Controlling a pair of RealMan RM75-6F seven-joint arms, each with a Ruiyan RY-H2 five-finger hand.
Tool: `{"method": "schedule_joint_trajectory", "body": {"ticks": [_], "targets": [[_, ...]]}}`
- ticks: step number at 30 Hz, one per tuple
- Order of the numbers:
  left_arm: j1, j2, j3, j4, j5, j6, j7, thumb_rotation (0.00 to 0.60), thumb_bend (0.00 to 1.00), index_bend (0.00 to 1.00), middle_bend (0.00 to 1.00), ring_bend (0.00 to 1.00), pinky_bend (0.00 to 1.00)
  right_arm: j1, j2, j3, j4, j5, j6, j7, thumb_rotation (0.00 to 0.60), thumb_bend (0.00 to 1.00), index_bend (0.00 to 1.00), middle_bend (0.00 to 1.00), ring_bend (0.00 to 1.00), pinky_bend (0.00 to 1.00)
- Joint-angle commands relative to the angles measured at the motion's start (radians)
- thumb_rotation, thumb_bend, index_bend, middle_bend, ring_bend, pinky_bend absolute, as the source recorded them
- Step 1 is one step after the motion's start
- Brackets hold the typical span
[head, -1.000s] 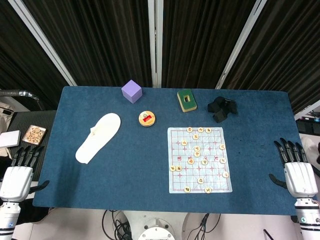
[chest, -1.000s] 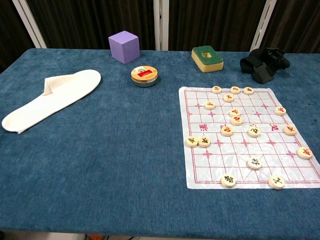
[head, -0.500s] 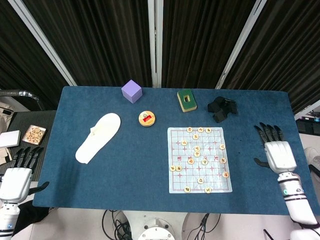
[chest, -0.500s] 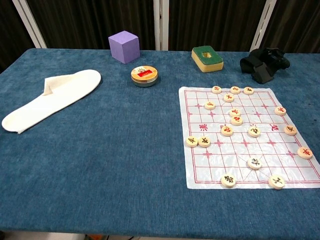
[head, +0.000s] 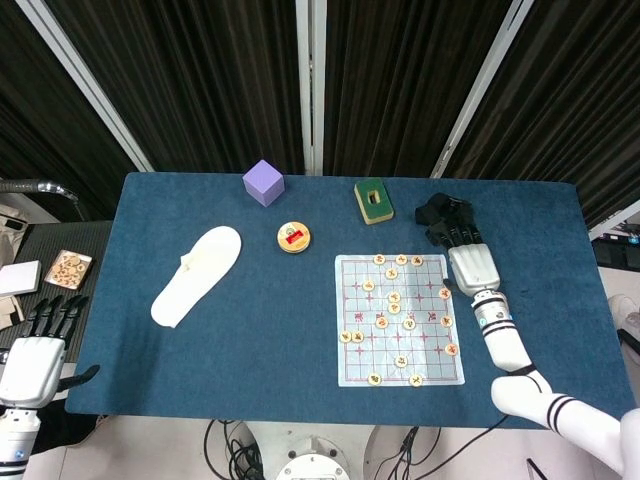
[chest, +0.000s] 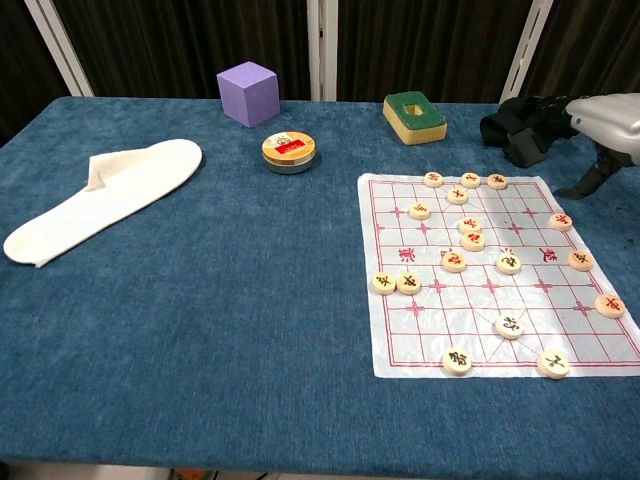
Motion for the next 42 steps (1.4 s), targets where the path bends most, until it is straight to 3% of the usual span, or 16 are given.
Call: {"method": "schedule_joint_trajectory", "body": {"ticks": [1, 14, 19, 30, 42], "targets": [[0.002, 0.002, 0.002, 0.002, -0.001, -0.001, -0.003, 0.6, 0.01, 0.03, 0.08, 0.0, 0.04, 0.038, -0.062, 0.009, 0.065, 0.037, -0.039, -0.018, 0.6, 0.15, 0.19, 0.0, 0.0, 0.0], [0.009, 0.0, 0.008, 0.022, -0.005, -0.005, -0.026, 0.6, 0.01, 0.03, 0.08, 0.0, 0.05, 0.087, -0.153, 0.007, 0.179, 0.024, -0.03, 0.019, 0.6, 0.23, 0.32, 0.03, 0.0, 0.0], [0.009, 0.002, 0.007, 0.024, -0.007, -0.007, -0.029, 0.6, 0.01, 0.03, 0.08, 0.0, 0.05, 0.099, -0.166, 0.003, 0.205, 0.037, -0.055, 0.013, 0.6, 0.26, 0.33, 0.03, 0.0, 0.0], [0.009, 0.002, 0.007, 0.029, -0.009, -0.012, -0.034, 0.6, 0.01, 0.03, 0.08, 0.0, 0.05, 0.105, -0.186, -0.002, 0.238, 0.04, -0.057, 0.027, 0.6, 0.28, 0.44, 0.03, 0.0, 0.0], [0.009, 0.001, 0.006, 0.03, -0.015, -0.018, -0.033, 0.6, 0.01, 0.03, 0.08, 0.0, 0.05, 0.099, -0.171, 0.0, 0.222, 0.003, -0.01, 0.084, 0.6, 0.3, 0.48, 0.04, 0.0, 0.0]]}}
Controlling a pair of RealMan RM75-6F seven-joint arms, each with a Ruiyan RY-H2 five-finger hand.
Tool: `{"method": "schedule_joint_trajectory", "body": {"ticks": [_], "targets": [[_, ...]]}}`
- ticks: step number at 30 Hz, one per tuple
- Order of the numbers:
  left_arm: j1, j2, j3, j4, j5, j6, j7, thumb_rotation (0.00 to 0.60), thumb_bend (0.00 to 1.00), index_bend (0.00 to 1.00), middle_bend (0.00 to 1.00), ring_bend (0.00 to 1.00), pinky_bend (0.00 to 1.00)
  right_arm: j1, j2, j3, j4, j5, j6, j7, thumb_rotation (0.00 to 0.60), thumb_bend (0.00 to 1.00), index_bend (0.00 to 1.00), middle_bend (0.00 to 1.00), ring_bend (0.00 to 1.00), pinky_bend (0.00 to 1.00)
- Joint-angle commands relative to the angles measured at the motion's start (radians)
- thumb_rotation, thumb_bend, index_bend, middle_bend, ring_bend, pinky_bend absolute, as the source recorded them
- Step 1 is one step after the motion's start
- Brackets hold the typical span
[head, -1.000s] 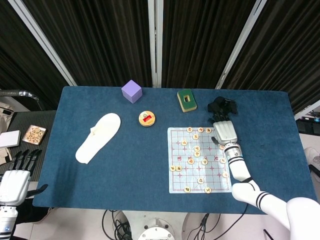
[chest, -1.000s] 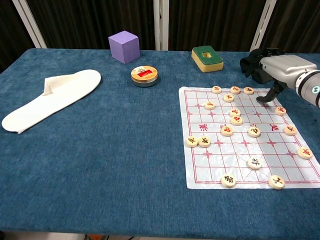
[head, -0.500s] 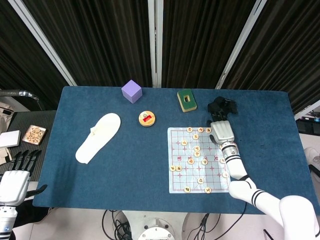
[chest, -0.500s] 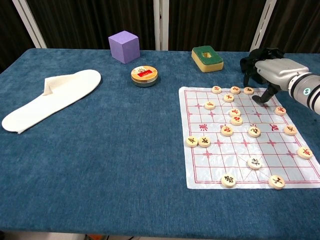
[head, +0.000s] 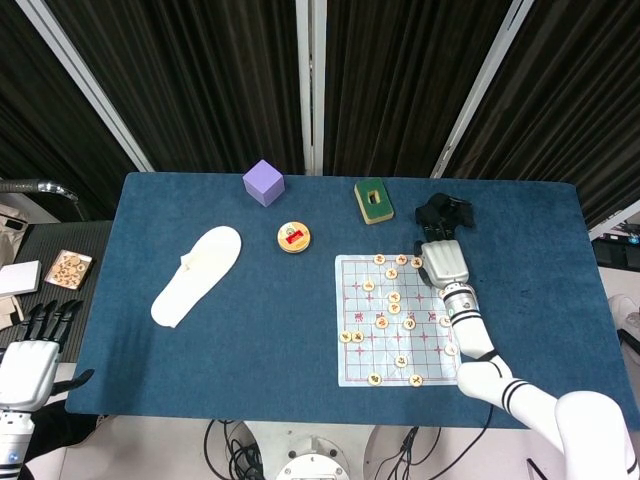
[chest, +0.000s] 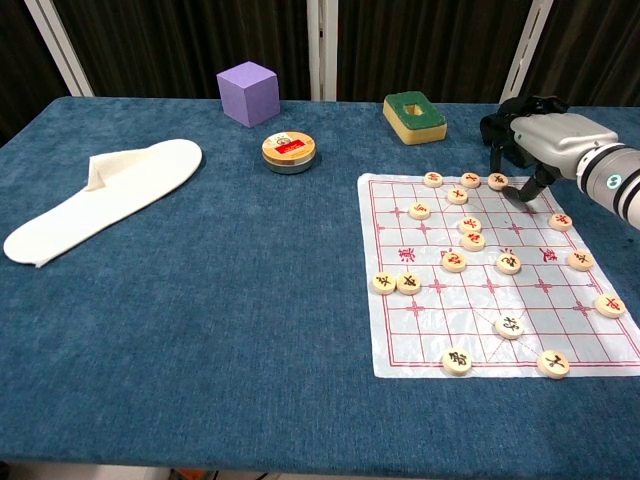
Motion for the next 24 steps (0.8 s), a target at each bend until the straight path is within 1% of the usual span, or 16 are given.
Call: {"method": "schedule_joint_trajectory", "body": {"ticks": [1, 4, 7, 10, 17, 20, 24], "targets": [[0.0, 0.0, -0.001, 0.0, -0.003, -0.002, 0.001, 0.6, 0.01, 0.03, 0.08, 0.0, 0.05, -0.009, 0.021, 0.002, -0.031, -0.021, 0.033, 0.02, 0.6, 0.3, 0.49, 0.04, 0.0, 0.0], [-0.002, -0.001, -0.002, -0.001, -0.004, -0.005, 0.003, 0.6, 0.01, 0.03, 0.08, 0.0, 0.05, -0.023, 0.048, -0.003, -0.073, -0.041, 0.07, 0.027, 0.6, 0.3, 0.5, 0.04, 0.0, 0.0], [-0.003, -0.003, -0.002, -0.001, -0.004, -0.007, 0.004, 0.6, 0.01, 0.03, 0.08, 0.0, 0.05, -0.049, 0.083, -0.025, -0.137, -0.069, 0.103, 0.031, 0.6, 0.3, 0.51, 0.05, 0.0, 0.0], [-0.003, -0.005, -0.001, -0.002, -0.004, -0.009, 0.006, 0.6, 0.01, 0.03, 0.08, 0.0, 0.05, -0.083, 0.126, -0.063, -0.219, -0.104, 0.131, 0.038, 0.6, 0.3, 0.51, 0.05, 0.0, 0.0], [-0.002, -0.008, 0.002, -0.002, -0.003, -0.011, 0.008, 0.6, 0.01, 0.03, 0.08, 0.0, 0.05, -0.147, 0.193, -0.144, -0.341, -0.177, 0.199, 0.004, 0.6, 0.3, 0.53, 0.05, 0.0, 0.0], [-0.002, -0.01, 0.002, -0.001, -0.001, -0.009, 0.008, 0.6, 0.01, 0.03, 0.08, 0.0, 0.05, -0.166, 0.21, -0.17, -0.373, -0.194, 0.212, -0.017, 0.6, 0.3, 0.53, 0.04, 0.0, 0.0], [-0.002, -0.011, 0.002, -0.001, 0.001, -0.008, 0.008, 0.6, 0.01, 0.03, 0.08, 0.0, 0.05, -0.184, 0.22, -0.19, -0.398, -0.202, 0.218, -0.029, 0.6, 0.3, 0.54, 0.04, 0.0, 0.0]]}}
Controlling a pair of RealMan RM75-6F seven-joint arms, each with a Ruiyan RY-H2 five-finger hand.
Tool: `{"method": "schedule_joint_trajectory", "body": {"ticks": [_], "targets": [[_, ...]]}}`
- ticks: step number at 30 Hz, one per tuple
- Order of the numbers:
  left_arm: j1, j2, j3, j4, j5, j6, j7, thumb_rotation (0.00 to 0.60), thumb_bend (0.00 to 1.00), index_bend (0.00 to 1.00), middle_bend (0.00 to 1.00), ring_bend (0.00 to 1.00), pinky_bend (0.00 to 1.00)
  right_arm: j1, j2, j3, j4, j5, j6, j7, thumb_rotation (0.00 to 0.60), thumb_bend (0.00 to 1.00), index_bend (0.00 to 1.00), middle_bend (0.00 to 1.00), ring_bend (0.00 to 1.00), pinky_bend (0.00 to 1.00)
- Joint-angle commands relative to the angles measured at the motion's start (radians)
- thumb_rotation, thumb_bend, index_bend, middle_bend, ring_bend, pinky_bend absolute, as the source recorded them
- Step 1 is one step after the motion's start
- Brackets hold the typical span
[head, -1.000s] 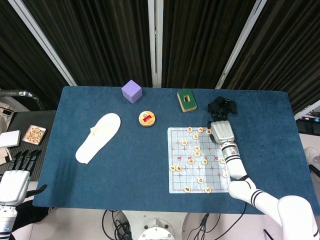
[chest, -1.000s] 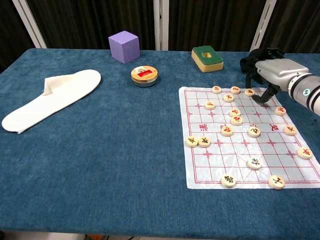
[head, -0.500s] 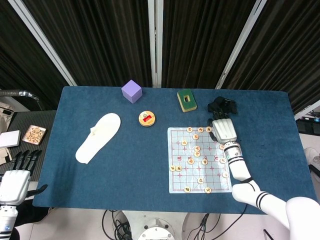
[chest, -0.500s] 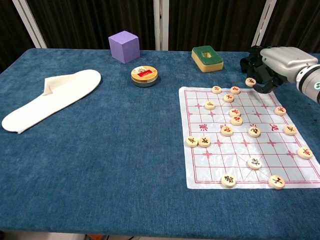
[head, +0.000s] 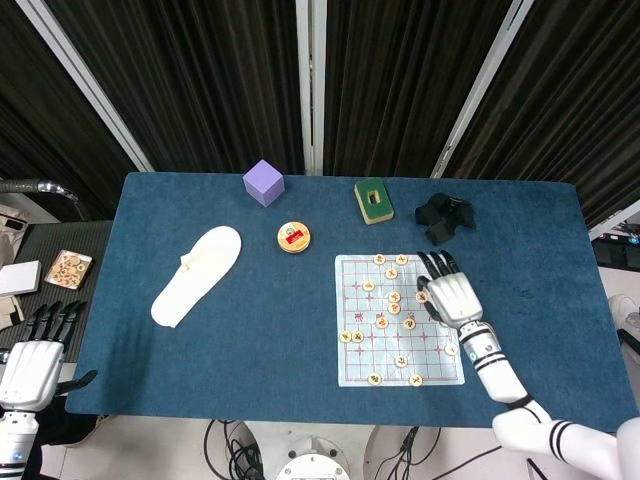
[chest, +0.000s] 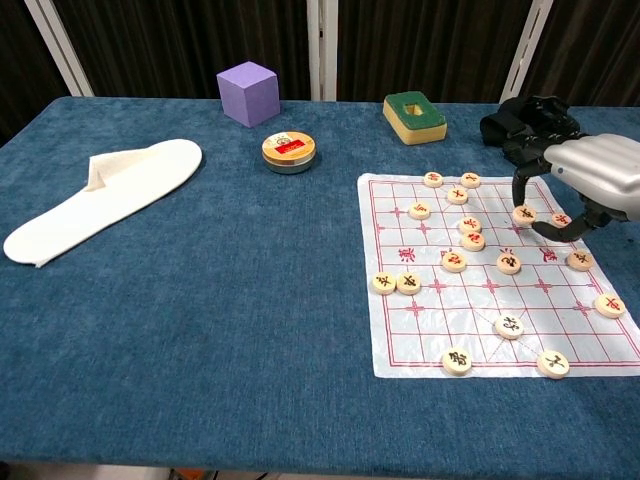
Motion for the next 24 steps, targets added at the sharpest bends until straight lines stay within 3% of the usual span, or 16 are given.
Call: {"method": "schedule_joint_trajectory", "body": {"ticks": [1, 24], "targets": [[0.001, -0.001, 0.001, 0.001, 0.0, 0.0, 0.0, 0.6, 0.01, 0.03, 0.08, 0.0, 0.05, -0.01, 0.005, -0.011, -0.012, -0.005, 0.002, -0.005, 0.6, 0.3, 0.54, 0.04, 0.0, 0.0], [0.012, 0.004, 0.003, 0.002, -0.002, 0.011, -0.006, 0.6, 0.01, 0.03, 0.08, 0.0, 0.05, -0.02, -0.007, -0.013, -0.006, -0.002, -0.03, -0.049, 0.6, 0.3, 0.52, 0.04, 0.0, 0.0]]}}
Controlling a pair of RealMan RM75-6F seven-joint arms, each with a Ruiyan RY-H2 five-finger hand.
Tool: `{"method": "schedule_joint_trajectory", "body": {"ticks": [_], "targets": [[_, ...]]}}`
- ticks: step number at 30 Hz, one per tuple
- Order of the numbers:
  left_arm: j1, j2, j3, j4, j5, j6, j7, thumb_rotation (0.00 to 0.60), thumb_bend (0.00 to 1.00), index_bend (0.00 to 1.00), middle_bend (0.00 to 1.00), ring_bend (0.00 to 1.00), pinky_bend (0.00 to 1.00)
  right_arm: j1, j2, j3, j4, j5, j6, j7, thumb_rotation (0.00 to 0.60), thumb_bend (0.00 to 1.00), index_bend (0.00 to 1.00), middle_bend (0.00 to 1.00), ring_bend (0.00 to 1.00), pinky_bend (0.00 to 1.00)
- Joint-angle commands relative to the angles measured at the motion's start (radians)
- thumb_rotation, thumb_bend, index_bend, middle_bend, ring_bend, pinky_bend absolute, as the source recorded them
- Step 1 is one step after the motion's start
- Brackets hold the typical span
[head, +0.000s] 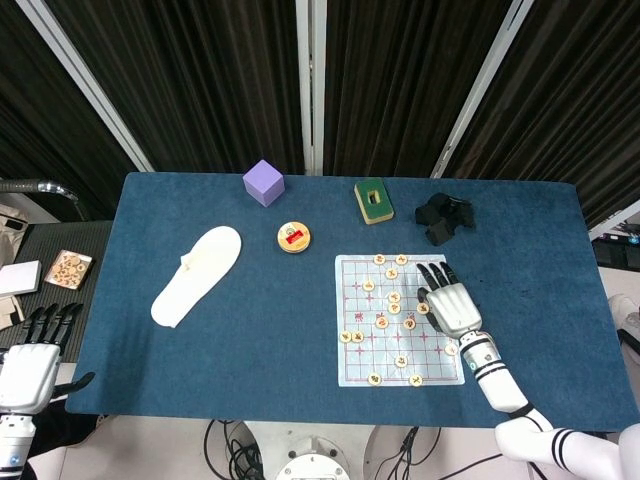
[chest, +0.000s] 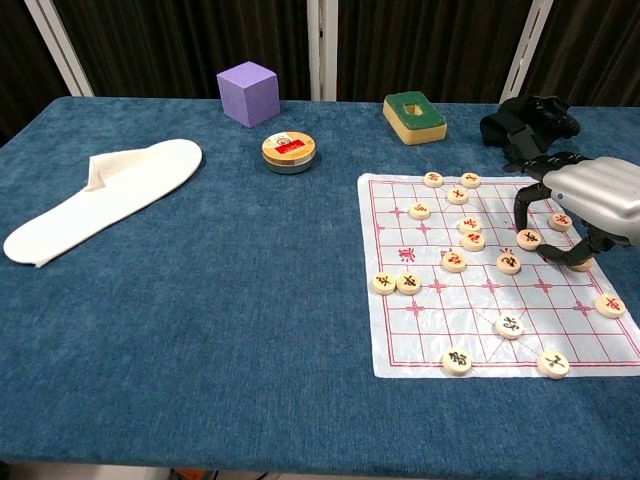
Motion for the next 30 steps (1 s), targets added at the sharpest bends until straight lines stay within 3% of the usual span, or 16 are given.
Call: {"method": "schedule_joint_trajectory", "body": {"ticks": [1, 11, 19, 23, 25, 27, 30], "targets": [[0.0, 0.001, 0.0, 0.001, 0.0, 0.001, -0.001, 0.6, 0.01, 0.03, 0.08, 0.0, 0.05, 0.001, 0.003, 0.002, -0.004, 0.007, -0.008, -0.009, 0.6, 0.3, 0.5, 0.04, 0.0, 0.0], [0.0, -0.002, -0.002, 0.005, 0.0, -0.001, -0.007, 0.6, 0.01, 0.03, 0.08, 0.0, 0.05, 0.004, 0.026, 0.009, -0.033, 0.014, -0.021, -0.014, 0.6, 0.27, 0.3, 0.03, 0.0, 0.0], [0.0, 0.005, -0.005, -0.003, 0.002, 0.005, -0.003, 0.6, 0.01, 0.03, 0.08, 0.0, 0.05, -0.007, 0.064, 0.024, -0.083, -0.037, 0.045, 0.041, 0.6, 0.27, 0.27, 0.03, 0.0, 0.0], [-0.002, 0.011, -0.007, -0.012, 0.004, 0.005, 0.005, 0.6, 0.01, 0.03, 0.08, 0.0, 0.05, -0.055, 0.16, 0.029, -0.163, -0.097, 0.171, 0.088, 0.6, 0.27, 0.25, 0.03, 0.0, 0.0], [-0.003, 0.014, -0.006, -0.02, 0.004, 0.002, 0.012, 0.6, 0.01, 0.03, 0.08, 0.0, 0.05, -0.102, 0.234, 0.018, -0.211, -0.104, 0.229, 0.095, 0.6, 0.26, 0.18, 0.03, 0.0, 0.0], [-0.004, 0.017, -0.005, -0.028, 0.004, 0.0, 0.015, 0.6, 0.01, 0.03, 0.08, 0.0, 0.05, -0.152, 0.303, 0.0, -0.256, -0.095, 0.272, 0.09, 0.6, 0.23, 0.04, 0.01, 0.0, 0.0], [-0.004, 0.02, -0.004, -0.032, 0.002, -0.005, 0.019, 0.6, 0.01, 0.04, 0.08, 0.0, 0.05, -0.248, 0.382, -0.031, -0.291, -0.084, 0.363, 0.137, 0.6, 0.22, 0.0, 0.0, 0.0, 0.0]]}}
